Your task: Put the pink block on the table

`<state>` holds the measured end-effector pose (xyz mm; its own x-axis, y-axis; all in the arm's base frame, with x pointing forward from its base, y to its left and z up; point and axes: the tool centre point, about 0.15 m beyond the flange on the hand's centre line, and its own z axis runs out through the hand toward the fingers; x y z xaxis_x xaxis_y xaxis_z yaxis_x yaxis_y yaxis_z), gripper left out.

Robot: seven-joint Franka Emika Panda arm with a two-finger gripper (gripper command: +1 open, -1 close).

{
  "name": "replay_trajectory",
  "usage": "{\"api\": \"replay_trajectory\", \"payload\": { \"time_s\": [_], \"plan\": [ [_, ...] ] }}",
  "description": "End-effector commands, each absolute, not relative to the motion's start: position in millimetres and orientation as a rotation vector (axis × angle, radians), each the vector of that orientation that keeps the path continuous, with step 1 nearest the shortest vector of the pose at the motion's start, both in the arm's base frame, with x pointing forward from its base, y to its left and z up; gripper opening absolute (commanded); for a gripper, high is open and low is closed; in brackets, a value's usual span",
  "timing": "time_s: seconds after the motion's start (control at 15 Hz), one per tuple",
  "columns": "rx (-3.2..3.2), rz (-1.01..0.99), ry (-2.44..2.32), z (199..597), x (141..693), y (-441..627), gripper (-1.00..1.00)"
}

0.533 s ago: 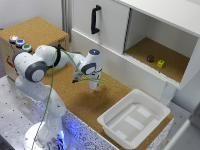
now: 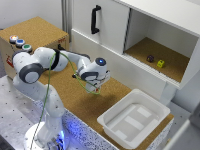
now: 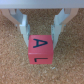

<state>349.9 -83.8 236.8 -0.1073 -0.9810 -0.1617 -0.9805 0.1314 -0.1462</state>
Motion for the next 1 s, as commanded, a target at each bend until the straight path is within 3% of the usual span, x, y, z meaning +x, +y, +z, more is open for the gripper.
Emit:
{"api": "replay_trajectory", "payload": {
  "time_s": [0.0,0.8,0.87,0.93],
  "plan": [
    [-2.092,0.203,2.181,227,386,-88,-1.0],
    [-2.304,0.063,2.253,223,406,-87,-1.0],
    [-2.3,0.058,2.24,224,403,-87,1.0],
    [-2.304,0.064,2.236,227,398,-88,1.0]
  ]
}}
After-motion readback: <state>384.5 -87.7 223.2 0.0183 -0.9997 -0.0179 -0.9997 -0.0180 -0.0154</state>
